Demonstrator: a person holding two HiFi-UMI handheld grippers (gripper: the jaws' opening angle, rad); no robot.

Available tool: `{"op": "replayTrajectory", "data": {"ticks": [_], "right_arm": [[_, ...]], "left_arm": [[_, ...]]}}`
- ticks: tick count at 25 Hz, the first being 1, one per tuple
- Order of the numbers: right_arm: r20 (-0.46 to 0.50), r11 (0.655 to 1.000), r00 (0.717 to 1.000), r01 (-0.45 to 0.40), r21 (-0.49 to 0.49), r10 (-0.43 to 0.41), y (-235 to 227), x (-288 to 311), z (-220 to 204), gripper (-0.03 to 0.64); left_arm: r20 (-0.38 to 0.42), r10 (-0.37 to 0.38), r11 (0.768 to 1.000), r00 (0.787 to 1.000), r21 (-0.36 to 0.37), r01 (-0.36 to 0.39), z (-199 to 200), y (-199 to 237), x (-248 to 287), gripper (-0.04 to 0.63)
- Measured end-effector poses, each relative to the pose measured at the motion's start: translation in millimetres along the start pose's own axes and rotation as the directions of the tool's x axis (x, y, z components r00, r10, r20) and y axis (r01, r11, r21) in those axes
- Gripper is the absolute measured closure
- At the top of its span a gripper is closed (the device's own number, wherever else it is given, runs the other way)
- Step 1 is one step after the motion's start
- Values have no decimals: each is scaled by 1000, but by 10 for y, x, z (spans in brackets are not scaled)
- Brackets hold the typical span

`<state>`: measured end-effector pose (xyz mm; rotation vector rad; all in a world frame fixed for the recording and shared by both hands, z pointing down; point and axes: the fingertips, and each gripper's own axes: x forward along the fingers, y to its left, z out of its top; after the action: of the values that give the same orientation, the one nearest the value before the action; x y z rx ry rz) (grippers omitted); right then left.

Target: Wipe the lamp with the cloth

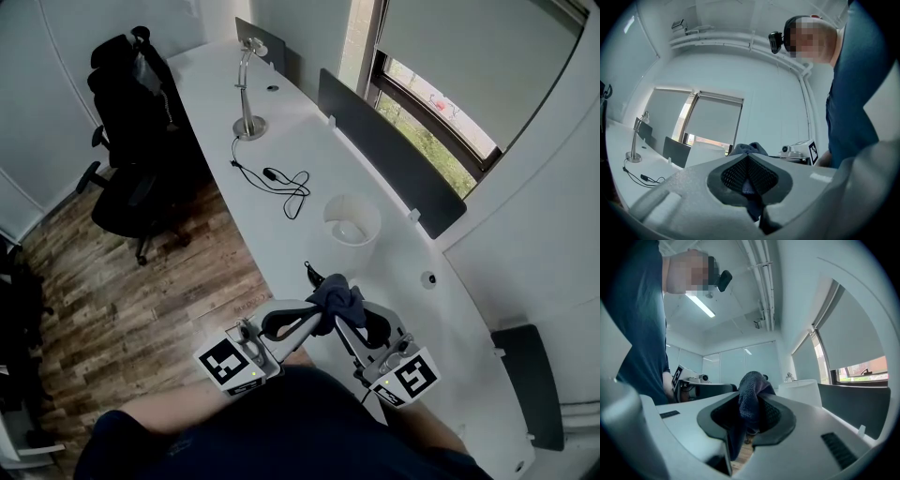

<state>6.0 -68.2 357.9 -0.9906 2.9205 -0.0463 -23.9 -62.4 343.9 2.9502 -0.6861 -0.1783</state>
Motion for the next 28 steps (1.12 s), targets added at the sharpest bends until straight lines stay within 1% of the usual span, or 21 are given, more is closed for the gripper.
{"op": "replayTrajectory", "data": {"ticks": [3,7,12,14,19,22,25,28], "right_arm": [[-1,1000,1000,-8,0,8,15,9,-11,522],[-5,1000,1000,-14,-6,14,13,14,-13,523],[-10,1000,1000,-13,-5,13,5,5,-32,523],[-12,1000,1000,-13,-3,13,9,-1,-43,523],[-15,1000,1000,-12,-6,12,2,-16,-37,523],[-13,1000,1000,-12,-8,12,2,-25,-33,523],[-15,1000,1000,-14,-8,14,2,-22,-32,523],[-15,1000,1000,-16,-8,16,3,-15,-40,523]], "left_arm": [[39,2,1000,999,4,-2,48,-5,7,594],[0,10,1000,1000,1,-10,2,-1,12,594],[2,8,1000,1000,-7,-8,8,-12,25,594],[23,-2,1000,1000,-2,2,24,-26,31,594],[9,-7,1000,1000,3,7,26,-43,48,594],[58,-17,1000,998,12,16,76,-57,59,594],[20,-17,1000,1000,11,17,50,-56,55,594],[23,-10,1000,1000,11,10,42,-45,50,594]]}}
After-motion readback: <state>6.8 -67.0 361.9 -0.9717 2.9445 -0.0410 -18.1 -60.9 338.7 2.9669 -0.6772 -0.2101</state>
